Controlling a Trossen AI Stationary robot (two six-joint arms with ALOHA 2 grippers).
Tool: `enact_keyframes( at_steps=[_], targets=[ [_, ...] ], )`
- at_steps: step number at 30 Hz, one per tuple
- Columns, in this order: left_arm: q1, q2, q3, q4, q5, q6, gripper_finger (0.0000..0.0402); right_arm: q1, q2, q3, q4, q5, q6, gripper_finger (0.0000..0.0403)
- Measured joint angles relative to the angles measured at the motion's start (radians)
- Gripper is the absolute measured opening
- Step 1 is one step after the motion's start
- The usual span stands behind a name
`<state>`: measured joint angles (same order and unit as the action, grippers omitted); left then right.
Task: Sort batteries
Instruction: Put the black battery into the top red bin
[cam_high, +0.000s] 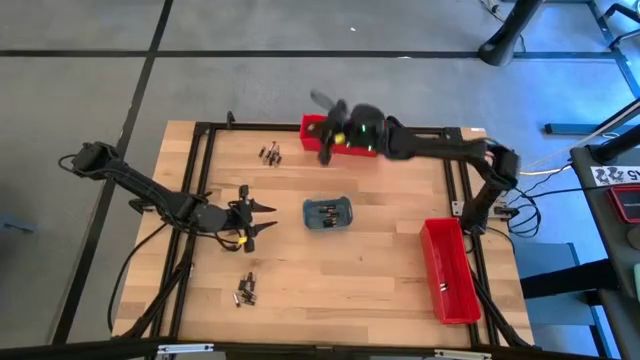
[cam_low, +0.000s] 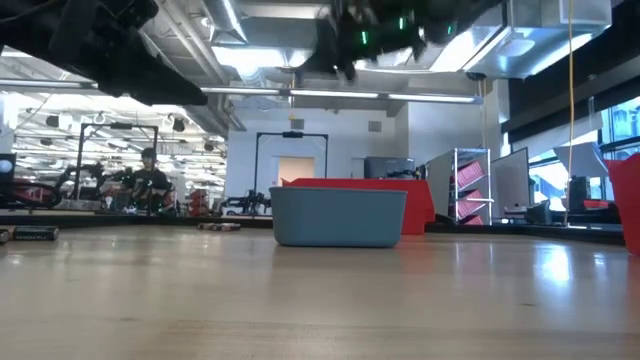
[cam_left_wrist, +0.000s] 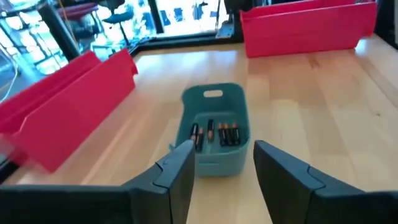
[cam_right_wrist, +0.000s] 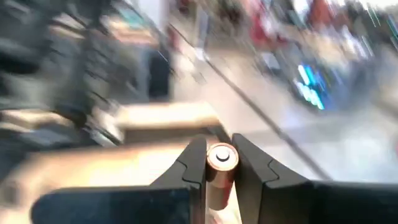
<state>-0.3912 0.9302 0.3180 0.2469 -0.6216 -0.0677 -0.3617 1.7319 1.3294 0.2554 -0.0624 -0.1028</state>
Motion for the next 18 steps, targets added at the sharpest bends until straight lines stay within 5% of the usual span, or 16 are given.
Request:
enact_keyframes(
  at_steps=[8, 18],
  targets=[
    [0.003, 0.000, 0.000, -0.012, 0.000, 0.016, 0.0147, -0.258, 0.157, -0.002, -0.194, -0.088, 0.201, 0.0046],
    [0.014, 0.000, 0.000, -0.030, 0.000, -0.005, 0.0148, -0.293, 0.274, 0.000, -0.248, -0.090, 0.176, 0.0051]
  ],
)
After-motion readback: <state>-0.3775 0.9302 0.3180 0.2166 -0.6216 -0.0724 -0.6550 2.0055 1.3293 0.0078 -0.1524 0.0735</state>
